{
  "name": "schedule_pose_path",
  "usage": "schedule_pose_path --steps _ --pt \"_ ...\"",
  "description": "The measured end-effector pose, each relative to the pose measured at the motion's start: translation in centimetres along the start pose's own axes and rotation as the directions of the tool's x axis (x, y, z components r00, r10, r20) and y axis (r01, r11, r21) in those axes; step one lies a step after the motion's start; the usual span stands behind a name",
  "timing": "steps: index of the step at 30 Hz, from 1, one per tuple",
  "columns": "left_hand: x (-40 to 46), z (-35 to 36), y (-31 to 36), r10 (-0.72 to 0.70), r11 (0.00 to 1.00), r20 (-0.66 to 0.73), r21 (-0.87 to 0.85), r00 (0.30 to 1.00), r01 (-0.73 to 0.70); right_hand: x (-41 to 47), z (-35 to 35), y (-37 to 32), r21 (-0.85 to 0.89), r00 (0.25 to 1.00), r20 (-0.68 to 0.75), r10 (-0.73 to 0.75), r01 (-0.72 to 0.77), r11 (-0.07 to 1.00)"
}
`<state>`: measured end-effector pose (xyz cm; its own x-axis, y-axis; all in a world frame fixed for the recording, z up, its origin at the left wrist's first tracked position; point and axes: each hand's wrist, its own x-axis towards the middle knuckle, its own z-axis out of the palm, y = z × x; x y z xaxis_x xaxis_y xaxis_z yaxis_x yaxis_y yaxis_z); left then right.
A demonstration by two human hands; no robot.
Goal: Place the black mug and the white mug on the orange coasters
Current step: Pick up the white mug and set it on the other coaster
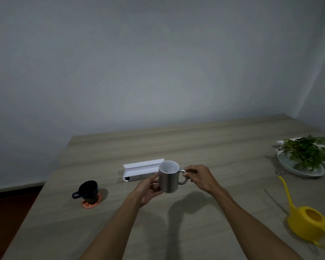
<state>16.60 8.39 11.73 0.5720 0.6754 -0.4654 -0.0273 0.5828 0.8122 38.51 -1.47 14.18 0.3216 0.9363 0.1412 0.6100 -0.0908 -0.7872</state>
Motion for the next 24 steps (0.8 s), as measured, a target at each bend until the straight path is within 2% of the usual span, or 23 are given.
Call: schedule_pose_path --steps 6,12,20,24 --pt "3.9 2.7 -0.8 -0.017 0.999 0.050 0.029 0.999 0.016 0.1 -2.1 2.5 -0.009 0.997 -0.059 0.049 -0.050 0.999" --pt "10.8 6.8 -1.8 -0.018 1.000 0.081 0.006 0.997 0.017 3.3 -5.1 8.9 0.021 0.986 -0.100 0.132 -0.131 0.991" --pt "19.9 12.6 -2.8 -0.060 0.994 0.015 -0.086 0.998 0.061 9.9 -8.7 17.1 0.025 0.992 -0.040 0.122 -0.121 0.992" --pt "25.6 13.8 -4.6 -0.083 0.996 -0.047 -0.045 0.995 0.081 12.9 -9.1 22.1 0.024 0.987 0.011 0.158 -0.159 0.987"
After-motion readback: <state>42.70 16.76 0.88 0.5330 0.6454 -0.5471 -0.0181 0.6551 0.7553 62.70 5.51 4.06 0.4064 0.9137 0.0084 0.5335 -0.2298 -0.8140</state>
